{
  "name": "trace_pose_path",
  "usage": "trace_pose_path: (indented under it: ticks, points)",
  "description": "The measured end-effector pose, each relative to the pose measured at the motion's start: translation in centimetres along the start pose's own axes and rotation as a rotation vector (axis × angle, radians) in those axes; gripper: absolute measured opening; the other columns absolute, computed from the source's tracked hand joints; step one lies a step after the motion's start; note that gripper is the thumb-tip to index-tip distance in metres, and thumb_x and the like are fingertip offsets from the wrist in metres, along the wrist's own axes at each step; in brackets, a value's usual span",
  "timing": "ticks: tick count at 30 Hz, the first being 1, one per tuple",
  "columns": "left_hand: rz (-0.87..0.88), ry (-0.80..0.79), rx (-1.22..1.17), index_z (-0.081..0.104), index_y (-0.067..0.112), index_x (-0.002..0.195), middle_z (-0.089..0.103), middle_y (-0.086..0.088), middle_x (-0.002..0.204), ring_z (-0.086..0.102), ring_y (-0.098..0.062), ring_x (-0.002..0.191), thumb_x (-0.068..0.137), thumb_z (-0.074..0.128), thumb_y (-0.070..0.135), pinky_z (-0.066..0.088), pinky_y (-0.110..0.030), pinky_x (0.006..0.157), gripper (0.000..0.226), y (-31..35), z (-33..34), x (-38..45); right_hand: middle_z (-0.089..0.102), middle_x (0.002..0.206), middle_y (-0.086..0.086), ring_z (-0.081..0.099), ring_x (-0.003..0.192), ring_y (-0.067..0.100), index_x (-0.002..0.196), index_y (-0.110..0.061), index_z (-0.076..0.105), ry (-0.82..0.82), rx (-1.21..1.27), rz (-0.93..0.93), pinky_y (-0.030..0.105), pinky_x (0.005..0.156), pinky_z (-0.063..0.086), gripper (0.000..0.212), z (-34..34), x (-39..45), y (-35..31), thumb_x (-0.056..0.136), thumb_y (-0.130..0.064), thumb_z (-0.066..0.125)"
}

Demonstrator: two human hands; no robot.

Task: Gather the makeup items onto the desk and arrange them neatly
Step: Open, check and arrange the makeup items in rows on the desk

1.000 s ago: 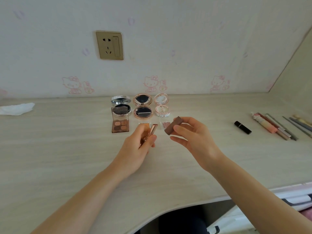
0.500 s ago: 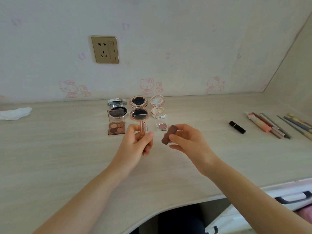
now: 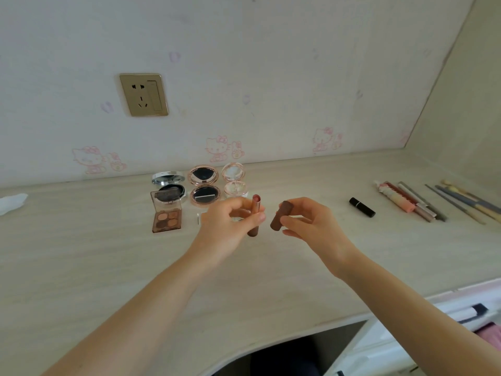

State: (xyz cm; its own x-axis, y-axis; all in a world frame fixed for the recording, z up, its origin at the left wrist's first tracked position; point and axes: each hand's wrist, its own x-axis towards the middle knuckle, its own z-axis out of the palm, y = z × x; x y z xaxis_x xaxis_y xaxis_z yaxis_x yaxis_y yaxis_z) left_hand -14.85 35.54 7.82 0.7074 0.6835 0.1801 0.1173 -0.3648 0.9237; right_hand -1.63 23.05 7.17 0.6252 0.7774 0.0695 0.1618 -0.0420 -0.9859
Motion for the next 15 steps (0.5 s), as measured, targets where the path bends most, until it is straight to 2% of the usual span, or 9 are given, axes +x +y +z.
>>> trace_pose_path:
  ticks: [1, 3, 6, 9, 11, 13, 15]
  points:
    - [0.008, -0.004, 0.016, 0.074, 0.025, 0.088, 0.074, 0.004, 0.09, 0.065, -0.003, 0.08, 0.083, 0.073, 0.021, 0.046, -0.012, 0.074, 0.007, 0.4, 0.2, 0.6, 0.072, 0.086, -0.009, 0.068, 0.094, 0.014, 0.099, -0.017, 0.065, 0.016, -0.007, -0.002, 0.03, 0.084, 0.056, 0.02, -0.4, 0.4, 0.1, 0.088, -0.002, 0.059]
    - [0.01, -0.01, 0.02, 0.074, 0.025, 0.086, 0.075, -0.002, 0.086, 0.068, -0.009, 0.075, 0.082, 0.073, 0.019, 0.052, -0.022, 0.078, 0.007, 1.1, 0.8, 2.0, 0.071, 0.091, -0.008, 0.068, 0.094, 0.014, 0.1, -0.017, 0.065, 0.042, -0.027, -0.006, 0.029, 0.083, 0.057, 0.019, -1.2, 1.3, 0.2, 0.088, -0.003, 0.06]
    - [0.017, 0.034, 0.074, 0.075, 0.021, 0.084, 0.074, 0.008, 0.087, 0.069, -0.008, 0.079, 0.08, 0.076, 0.018, 0.054, -0.032, 0.079, 0.005, 1.7, 1.8, 4.6, 0.069, 0.095, -0.005, 0.068, 0.094, 0.015, 0.1, -0.018, 0.064, 0.068, -0.063, -0.01, 0.03, 0.083, 0.057, 0.019, -2.1, 3.1, 0.3, 0.087, -0.005, 0.06]
    - [0.027, 0.084, 0.138, 0.074, 0.015, 0.078, 0.074, 0.004, 0.086, 0.07, -0.013, 0.081, 0.077, 0.077, 0.016, 0.051, -0.026, 0.079, 0.003, 1.8, 2.8, 7.3, 0.067, 0.092, -0.008, 0.068, 0.09, 0.015, 0.097, -0.021, 0.064, 0.1, -0.1, -0.009, 0.033, 0.084, 0.057, 0.017, -2.7, 5.4, 0.5, 0.087, -0.007, 0.061]
    - [0.019, 0.123, 0.179, 0.074, 0.011, 0.074, 0.074, 0.001, 0.081, 0.069, -0.016, 0.08, 0.075, 0.078, 0.016, 0.051, -0.029, 0.081, 0.007, 1.8, 3.4, 9.0, 0.067, 0.096, -0.006, 0.069, 0.088, 0.015, 0.097, -0.022, 0.063, 0.121, -0.141, -0.01, 0.036, 0.084, 0.057, 0.015, -2.9, 7.0, 0.8, 0.086, -0.01, 0.062]
    - [-0.013, 0.156, 0.217, 0.074, 0.007, 0.076, 0.073, -0.004, 0.078, 0.067, -0.02, 0.076, 0.074, 0.078, 0.016, 0.051, -0.03, 0.076, 0.01, 1.7, 4.0, 10.5, 0.066, 0.096, -0.006, 0.068, 0.087, 0.015, 0.098, -0.021, 0.062, 0.144, -0.195, -0.014, 0.04, 0.084, 0.057, 0.015, -2.9, 8.6, 1.0, 0.085, -0.013, 0.063]
    - [-0.027, 0.16, 0.263, 0.071, 0.0, 0.076, 0.073, -0.012, 0.077, 0.059, -0.019, 0.066, 0.074, 0.076, 0.013, 0.043, -0.012, 0.061, 0.014, 1.5, 4.6, 11.7, 0.064, 0.092, -0.009, 0.068, 0.084, 0.014, 0.1, -0.019, 0.062, 0.164, -0.236, -0.013, 0.042, 0.084, 0.056, 0.017, -2.8, 10.1, 1.3, 0.084, -0.012, 0.063]
